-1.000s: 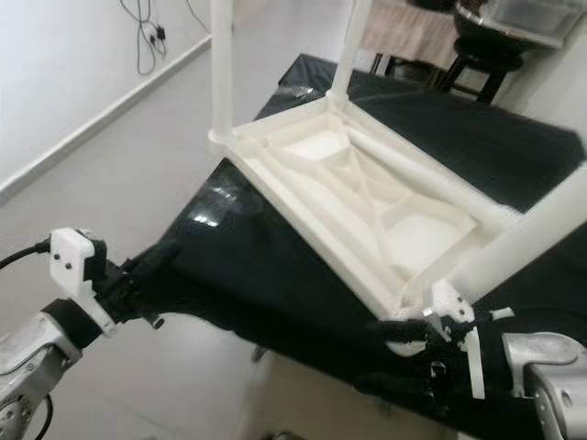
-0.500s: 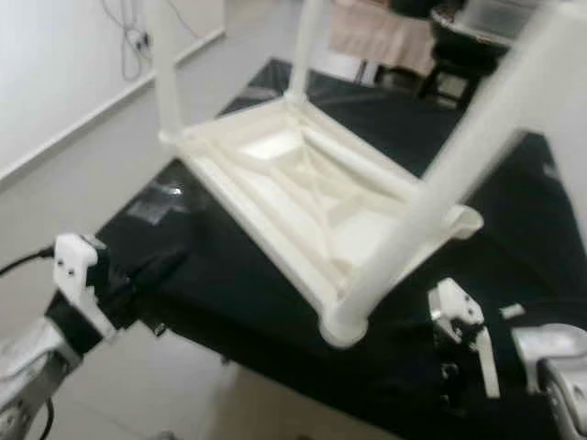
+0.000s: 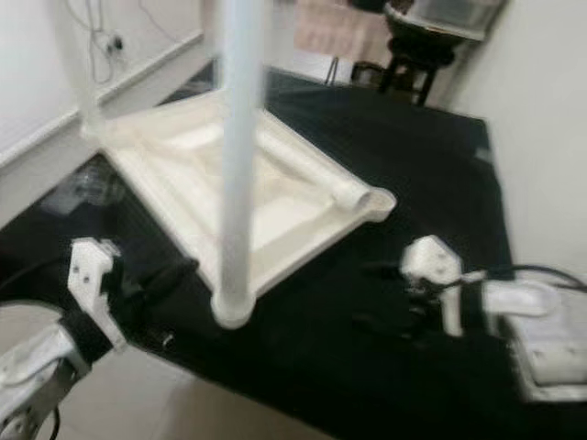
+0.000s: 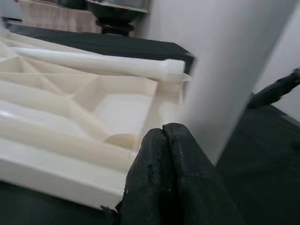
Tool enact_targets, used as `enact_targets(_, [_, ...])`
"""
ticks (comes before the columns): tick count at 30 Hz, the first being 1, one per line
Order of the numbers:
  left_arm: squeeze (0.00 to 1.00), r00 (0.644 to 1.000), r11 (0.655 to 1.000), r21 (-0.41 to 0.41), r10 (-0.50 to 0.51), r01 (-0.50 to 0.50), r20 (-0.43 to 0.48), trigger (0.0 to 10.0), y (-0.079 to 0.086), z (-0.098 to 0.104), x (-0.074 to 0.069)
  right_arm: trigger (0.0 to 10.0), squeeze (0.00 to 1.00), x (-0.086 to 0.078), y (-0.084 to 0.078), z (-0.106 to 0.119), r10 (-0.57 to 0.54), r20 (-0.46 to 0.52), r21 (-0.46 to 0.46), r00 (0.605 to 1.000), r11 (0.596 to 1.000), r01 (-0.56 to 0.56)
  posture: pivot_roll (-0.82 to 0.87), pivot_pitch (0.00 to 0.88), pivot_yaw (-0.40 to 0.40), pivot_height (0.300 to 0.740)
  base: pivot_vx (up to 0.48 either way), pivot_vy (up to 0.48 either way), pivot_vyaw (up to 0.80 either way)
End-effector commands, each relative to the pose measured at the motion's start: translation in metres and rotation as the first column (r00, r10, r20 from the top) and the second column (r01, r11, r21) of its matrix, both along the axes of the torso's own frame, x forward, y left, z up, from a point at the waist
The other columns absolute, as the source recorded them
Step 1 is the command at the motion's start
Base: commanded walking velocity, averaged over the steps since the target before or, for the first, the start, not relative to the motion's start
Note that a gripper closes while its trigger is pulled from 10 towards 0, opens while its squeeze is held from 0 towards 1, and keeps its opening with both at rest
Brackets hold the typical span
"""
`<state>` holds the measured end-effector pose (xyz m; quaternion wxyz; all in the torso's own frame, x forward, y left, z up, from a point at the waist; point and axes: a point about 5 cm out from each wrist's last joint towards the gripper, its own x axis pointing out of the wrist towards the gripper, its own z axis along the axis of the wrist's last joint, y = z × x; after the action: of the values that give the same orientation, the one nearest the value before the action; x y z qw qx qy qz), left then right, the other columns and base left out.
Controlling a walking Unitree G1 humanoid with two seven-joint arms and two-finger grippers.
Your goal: Building children table
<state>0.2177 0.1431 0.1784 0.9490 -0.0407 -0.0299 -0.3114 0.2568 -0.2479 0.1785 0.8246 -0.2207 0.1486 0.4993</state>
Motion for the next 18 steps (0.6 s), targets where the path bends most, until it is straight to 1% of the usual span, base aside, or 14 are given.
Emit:
enact_targets(1, [0.00, 1.000, 1.000, 0.010, 0.003, -0.003, -0.019, 10.0, 0.000, -0.002, -0.001, 10.0, 0.00, 0.008, 0.014, 0.005, 0.026, 0.060, -0.021, 0.998, 0.999, -0.025, 0.01, 0.127, -0.094, 0.740, 0.000, 0.472, 0.00])
enact_targets(2, [0.00, 0.999, 1.000, 0.014, 0.013, -0.012, -0.029, 10.0, 0.000, -0.003, -0.001, 10.0, 0.00, 0.023, 0.031, 0.008, 0.022, 0.122, -0.018, 0.992, 1.000, -0.020, 0.01, 0.130, -0.097, 0.740, 0.000, 0.476, 0.00])
enact_targets(4, [0.00, 0.999, 1.000, 0.014, 0.013, -0.012, -0.029, 10.0, 0.000, -0.003, -0.001, 10.0, 0.00, 0.023, 0.031, 0.008, 0.022, 0.122, -0.018, 0.992, 1.000, -0.020, 0.01, 0.130, -0.097, 0.740, 0.000, 0.476, 0.00])
enact_targets(5, [0.00, 1.000, 1.000, 0.023, 0.022, -0.021, -0.022, 10.0, 0.000, -0.002, -0.001, 10.0, 0.00, 0.034, 0.039, 0.010, 0.006, 0.158, -0.018, 0.987, 1.000, -0.004, 0.02, 0.132, -0.099, 0.740, 0.000, 0.476, 0.00])
enact_targets(7, [0.00, 0.999, 0.999, 0.023, 0.031, -0.031, -0.015, 10.0, 0.000, -0.002, -0.002, 10.0, 0.00, 0.045, 0.050, 0.011, 0.008, 0.198, -0.035, 0.980, 0.999, -0.001, 0.02, 0.134, -0.102, 0.740, 0.000, 0.472, 0.00])
enact_targets(9, [0.00, 0.999, 0.999, 0.023, 0.033, -0.033, -0.014, 10.0, 0.000, -0.002, -0.002, 10.0, 0.00, 0.047, 0.053, 0.011, 0.009, 0.210, -0.040, 0.978, 0.999, -0.001, 0.02, 0.134, -0.102, 0.740, 0.000, 0.472, 0.00])
enact_targets(10, [0.00, 0.999, 0.999, 0.021, 0.035, -0.035, -0.013, 10.0, 0.000, -0.002, -0.002, 10.0, 0.00, 0.051, 0.060, 0.011, 0.032, 0.213, -0.058, 0.977, 0.998, -0.021, 0.02, 0.138, -0.104, 0.740, 0.000, 0.472, 0.00])
enact_targets(13, [0.00, 0.999, 0.999, 0.020, 0.036, -0.036, -0.014, 10.0, 0.001, -0.002, -0.002, 10.0, 0.00, 0.053, 0.064, 0.011, 0.049, 0.212, -0.070, 0.976, 0.997, -0.035, 0.02, 0.138, -0.104, 0.740, 0.000, 0.472, 0.00])
enact_targets(14, [0.00, 0.999, 0.999, 0.016, 0.038, -0.038, -0.012, 10.0, 0.001, -0.001, -0.002, 10.0, 0.00, 0.055, 0.071, 0.010, 0.094, 0.224, -0.128, 0.970, 0.990, -0.066, 0.02, 0.139, -0.102, 0.740, 0.000, 0.472, 0.00])
enact_targets(15, [0.00, 0.999, 0.999, 0.016, 0.038, -0.038, -0.012, 10.0, 0.001, -0.001, -0.002, 10.0, 0.00, 0.055, 0.071, 0.010, 0.094, 0.224, -0.128, 0.970, 0.990, -0.066, 0.02, 0.139, -0.102, 0.740, 0.000, 0.472, 0.00])
enact_targets(16, [0.00, 0.999, 0.999, 0.011, 0.041, -0.041, -0.007, 10.0, 0.001, 0.000, -0.002, 10.0, 0.00, 0.056, 0.076, 0.006, 0.168, 0.222, -0.221, 0.961, 0.968, -0.118, 0.03, 0.141, -0.100, 0.740, 0.000, 0.000, 0.00])
enact_targets(17, [0.00, 0.999, 0.999, 0.011, 0.041, -0.041, -0.007, 10.0, 0.001, 0.000, -0.002, 10.0, 0.00, 0.056, 0.076, 0.006, 0.168, 0.222, -0.221, 0.961, 0.968, -0.118, 0.03, 0.141, -0.100, 0.740, 0.000, 0.000, 0.00])
enact_targets(18, [0.00, 0.999, 0.999, 0.010, 0.040, -0.040, -0.003, 10.0, 0.000, 0.000, -0.002, 10.0, 0.00, 0.058, 0.080, 0.002, 0.230, 0.203, -0.304, 0.952, 0.939, -0.162, 0.04, 0.142, -0.102, 0.740, 0.000, 0.000, 0.00])
